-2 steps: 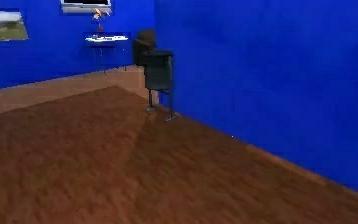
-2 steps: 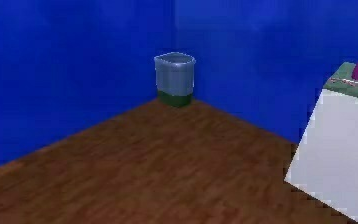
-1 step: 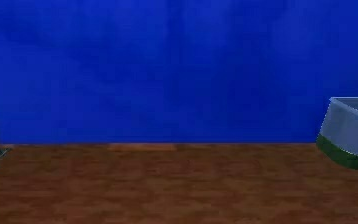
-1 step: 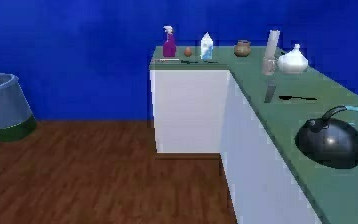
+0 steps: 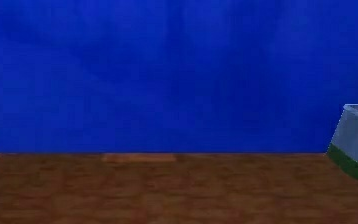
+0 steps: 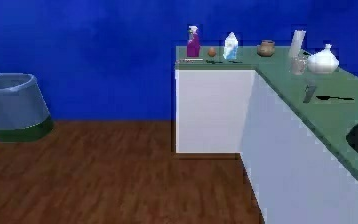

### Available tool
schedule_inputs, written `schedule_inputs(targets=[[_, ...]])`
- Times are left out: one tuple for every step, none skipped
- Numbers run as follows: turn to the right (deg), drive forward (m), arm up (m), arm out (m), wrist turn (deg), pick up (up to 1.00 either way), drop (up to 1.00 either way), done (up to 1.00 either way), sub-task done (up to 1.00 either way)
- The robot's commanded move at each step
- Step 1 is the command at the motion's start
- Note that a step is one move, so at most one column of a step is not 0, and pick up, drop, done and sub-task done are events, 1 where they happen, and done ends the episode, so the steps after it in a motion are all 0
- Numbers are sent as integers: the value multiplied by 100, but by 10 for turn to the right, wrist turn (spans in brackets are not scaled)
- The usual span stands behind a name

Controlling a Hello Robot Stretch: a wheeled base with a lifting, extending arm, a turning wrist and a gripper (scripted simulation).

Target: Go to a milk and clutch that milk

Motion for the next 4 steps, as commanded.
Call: schedule_inputs(targets=[[450, 0, 0, 0, 0, 0, 0, 0, 0], [420, 0, 0, 0, 0, 0, 0, 0, 0], [0, 90, 0, 0, 0, 0, 0, 0, 0], [-450, 0, 0, 0, 0, 0, 0, 0, 0]])
